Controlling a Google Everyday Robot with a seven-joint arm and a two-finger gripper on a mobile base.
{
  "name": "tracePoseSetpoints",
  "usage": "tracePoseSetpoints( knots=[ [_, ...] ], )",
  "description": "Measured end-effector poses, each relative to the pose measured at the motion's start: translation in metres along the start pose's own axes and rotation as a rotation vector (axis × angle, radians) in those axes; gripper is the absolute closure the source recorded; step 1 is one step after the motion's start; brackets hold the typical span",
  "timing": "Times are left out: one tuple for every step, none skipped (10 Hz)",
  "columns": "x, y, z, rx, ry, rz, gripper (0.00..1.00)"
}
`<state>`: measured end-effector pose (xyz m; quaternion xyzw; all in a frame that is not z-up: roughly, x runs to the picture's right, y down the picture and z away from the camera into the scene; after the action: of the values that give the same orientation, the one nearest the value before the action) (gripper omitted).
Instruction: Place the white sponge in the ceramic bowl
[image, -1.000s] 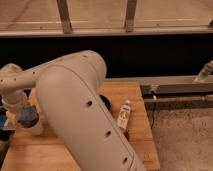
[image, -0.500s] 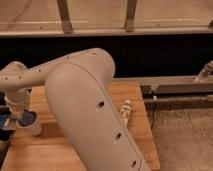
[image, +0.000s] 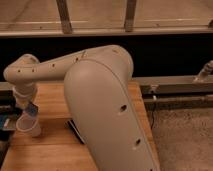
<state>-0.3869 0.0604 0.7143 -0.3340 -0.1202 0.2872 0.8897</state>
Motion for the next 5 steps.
tracePoseSetpoints(
  knots=[
    [0.0,-0.008,-0.008,0.005,-0.027,0.022,1.0],
    [0.004,-0.022,-0.02,0.02,-0.057,0.055,1.0],
    [0.007,-0.032,-0.029,0.033,-0.079,0.082,1.0],
    [0.01,-0.042,-0.036,0.047,-0.096,0.107,1.0],
    [0.013,-0.05,-0.041,0.052,-0.109,0.129,1.0]
  ],
)
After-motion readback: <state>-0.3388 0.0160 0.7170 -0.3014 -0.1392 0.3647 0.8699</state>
